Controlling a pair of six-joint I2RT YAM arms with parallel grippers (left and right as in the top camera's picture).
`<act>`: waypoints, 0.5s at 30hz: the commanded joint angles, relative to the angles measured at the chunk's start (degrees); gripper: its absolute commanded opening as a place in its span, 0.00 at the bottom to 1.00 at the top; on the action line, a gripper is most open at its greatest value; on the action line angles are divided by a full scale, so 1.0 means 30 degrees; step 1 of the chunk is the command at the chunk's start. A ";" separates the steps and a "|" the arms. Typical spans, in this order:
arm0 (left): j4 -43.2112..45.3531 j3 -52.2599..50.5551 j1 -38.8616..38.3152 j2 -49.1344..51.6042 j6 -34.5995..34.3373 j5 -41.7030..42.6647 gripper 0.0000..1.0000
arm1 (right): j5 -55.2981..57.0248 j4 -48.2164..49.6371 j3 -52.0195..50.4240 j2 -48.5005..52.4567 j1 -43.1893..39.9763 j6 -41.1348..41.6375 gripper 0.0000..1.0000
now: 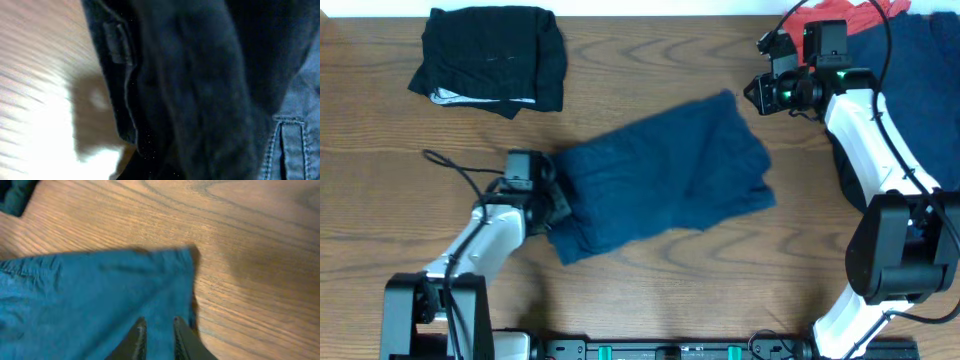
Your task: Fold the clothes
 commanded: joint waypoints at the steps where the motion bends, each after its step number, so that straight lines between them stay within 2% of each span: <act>1: 0.0867 0.0641 0.1071 0.0459 0.1027 -0.1931 0.06 | -0.2047 -0.0007 -0.0124 0.0889 -0.0109 0.0845 0.11; 6: 0.2608 0.0838 0.1304 0.0459 0.1239 -0.1923 0.06 | -0.4830 0.0051 -0.0124 0.2368 -0.0080 0.0801 0.02; 11: 0.2339 0.0838 0.1304 0.0466 0.1297 -0.1865 0.06 | -0.7125 0.1472 -0.0124 0.3701 0.0007 0.0335 0.01; 15: 0.1647 0.0838 0.1304 0.0466 0.1297 -0.1821 0.06 | -0.7373 0.3279 -0.0124 0.4663 0.0277 0.0415 0.01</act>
